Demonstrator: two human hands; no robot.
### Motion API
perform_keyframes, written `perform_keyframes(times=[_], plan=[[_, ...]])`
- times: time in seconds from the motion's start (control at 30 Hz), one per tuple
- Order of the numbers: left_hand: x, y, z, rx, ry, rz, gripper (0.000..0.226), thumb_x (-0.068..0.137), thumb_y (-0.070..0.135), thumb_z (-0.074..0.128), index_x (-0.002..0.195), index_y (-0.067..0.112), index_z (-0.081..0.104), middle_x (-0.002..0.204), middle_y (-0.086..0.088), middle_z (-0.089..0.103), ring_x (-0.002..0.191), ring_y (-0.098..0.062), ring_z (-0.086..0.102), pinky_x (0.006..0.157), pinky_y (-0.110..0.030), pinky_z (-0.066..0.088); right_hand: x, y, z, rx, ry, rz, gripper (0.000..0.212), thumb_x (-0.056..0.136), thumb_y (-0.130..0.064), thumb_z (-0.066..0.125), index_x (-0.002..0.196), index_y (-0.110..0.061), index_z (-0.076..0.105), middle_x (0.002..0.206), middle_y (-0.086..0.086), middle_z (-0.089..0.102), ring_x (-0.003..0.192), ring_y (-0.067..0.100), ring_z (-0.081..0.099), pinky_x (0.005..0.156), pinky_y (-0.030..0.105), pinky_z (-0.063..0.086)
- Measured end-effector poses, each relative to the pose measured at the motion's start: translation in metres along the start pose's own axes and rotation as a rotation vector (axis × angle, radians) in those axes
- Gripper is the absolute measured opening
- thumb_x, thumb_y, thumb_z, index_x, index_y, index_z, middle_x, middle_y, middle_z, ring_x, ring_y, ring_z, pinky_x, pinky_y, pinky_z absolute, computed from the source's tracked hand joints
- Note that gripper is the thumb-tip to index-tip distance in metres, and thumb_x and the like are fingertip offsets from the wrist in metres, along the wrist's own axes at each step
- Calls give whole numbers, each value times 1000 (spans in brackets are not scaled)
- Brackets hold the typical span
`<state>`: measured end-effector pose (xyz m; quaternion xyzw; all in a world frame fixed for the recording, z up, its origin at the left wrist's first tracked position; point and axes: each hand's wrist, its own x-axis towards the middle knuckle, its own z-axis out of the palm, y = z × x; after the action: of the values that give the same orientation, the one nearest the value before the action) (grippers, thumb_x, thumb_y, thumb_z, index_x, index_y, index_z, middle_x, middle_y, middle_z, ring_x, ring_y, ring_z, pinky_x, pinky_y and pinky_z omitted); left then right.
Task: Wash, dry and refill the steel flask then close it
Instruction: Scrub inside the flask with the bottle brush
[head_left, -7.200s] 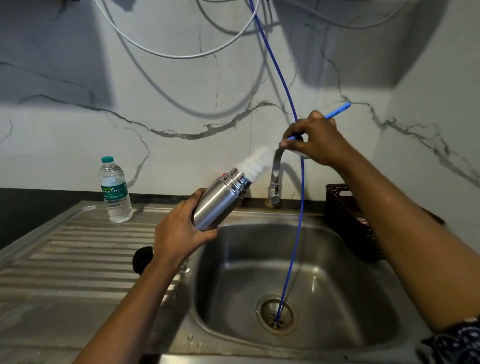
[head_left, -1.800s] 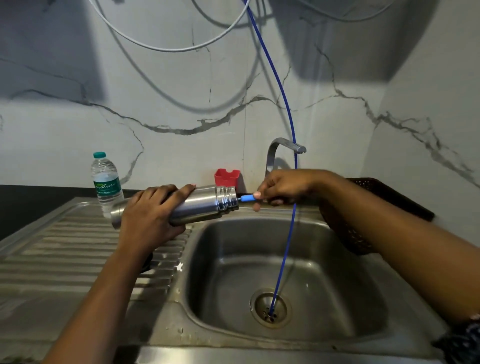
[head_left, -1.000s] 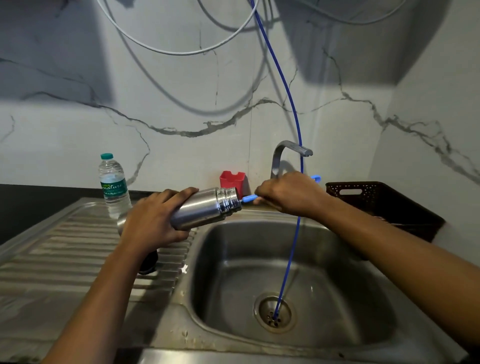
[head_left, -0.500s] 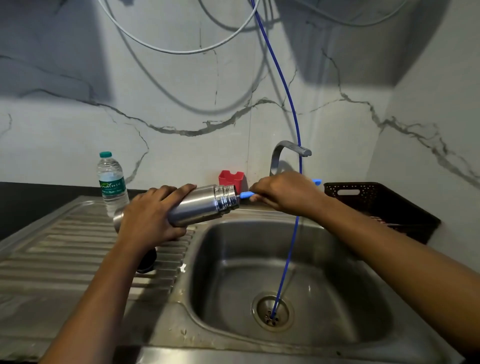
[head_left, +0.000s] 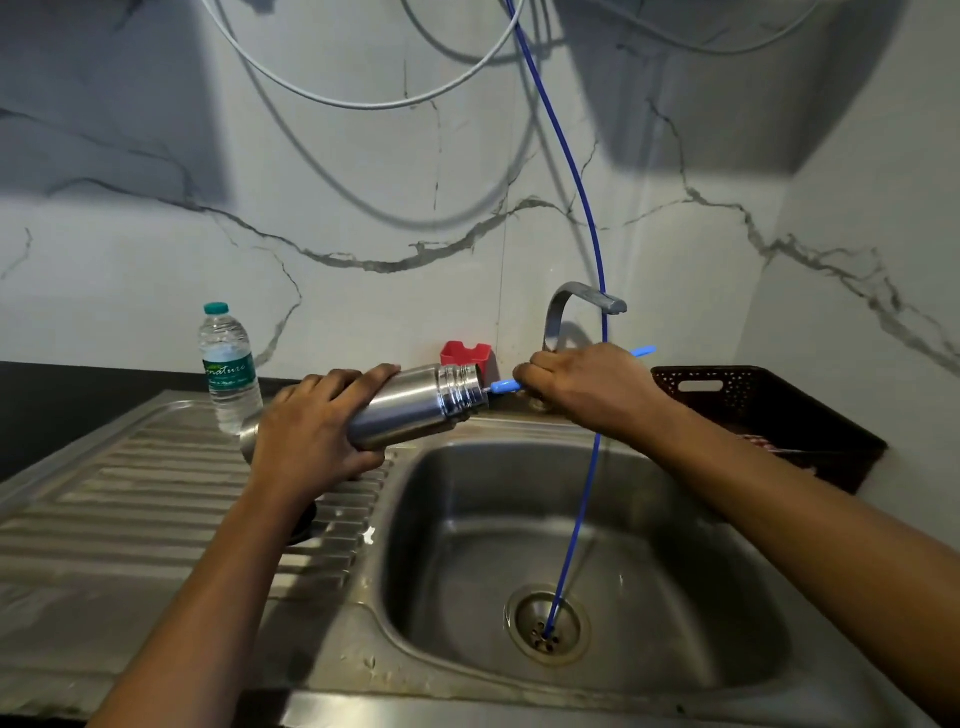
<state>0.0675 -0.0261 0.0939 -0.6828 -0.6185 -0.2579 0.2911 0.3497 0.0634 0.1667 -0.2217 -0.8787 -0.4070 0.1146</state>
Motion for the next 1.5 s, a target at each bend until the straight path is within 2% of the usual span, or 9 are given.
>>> perform_keyframes(times=[0.2,0.4,0.5,0.73,0.9,1.0,1.27,1.33,1.5], plan=[[-2,7,6,37,93,74,99,50,35,88,137,28,42,111,-9,63,92,-32,60,77,-44,48,18,30,-26,1346,-837,353,30,95,-33,50,99,-11,70,52,-1,43,39,8,33,39,19,29],[-1,2,3,-90,-21,-34,102,53,44,86,140,35,33,107,-5,64,88,-28,61,70,-39,49,3,2,-7,-9,72,90,16,86,-24,64,100,-16,63,84,2,58,70,21,56,52,29,38],[0,2,3,-123,-27,-46,101,54,44,85,140,37,32,107,-4,64,87,-27,60,69,-38,49,1,3,-4,-60,183,-28,14,82,-17,66,96,-13,64,76,3,59,61,23,57,45,30,36],[0,10,6,-30,75,64,100,47,38,89,137,28,44,109,-7,63,87,-30,61,73,-42,49,23,34,-38,1338,-800,417,34,96,-34,48,95,-8,70,53,-2,43,40,8,35,38,18,28],[1,7,6,-107,-15,9,95,55,53,74,139,34,35,107,-4,65,87,-26,61,72,-40,49,3,12,-23,60,-119,81,27,89,-36,59,108,-18,62,89,0,63,75,16,59,60,28,42],[1,7,6,-173,-36,-10,91,56,62,58,140,36,34,106,-1,64,86,-24,61,70,-38,50,-7,12,-17,-233,187,-88,24,78,-16,69,101,-11,65,74,4,62,57,21,57,46,26,32],[1,18,7,-33,82,116,96,49,41,87,135,26,47,107,-5,64,86,-28,61,74,-40,48,12,43,-26,1273,-928,290,33,95,-36,48,104,-11,69,51,-2,44,39,10,31,40,22,27],[2,17,7,-18,47,114,96,50,44,85,136,28,44,106,-4,64,86,-28,61,73,-40,48,9,39,-27,1153,-834,304,32,94,-34,51,107,-9,67,61,0,58,44,9,45,44,21,36],[1,8,6,-140,-72,-3,97,55,55,74,141,36,32,106,-3,64,87,-25,61,71,-39,50,-2,15,-16,-31,91,-7,17,85,-28,64,95,-15,62,82,2,61,67,18,58,50,25,36]])
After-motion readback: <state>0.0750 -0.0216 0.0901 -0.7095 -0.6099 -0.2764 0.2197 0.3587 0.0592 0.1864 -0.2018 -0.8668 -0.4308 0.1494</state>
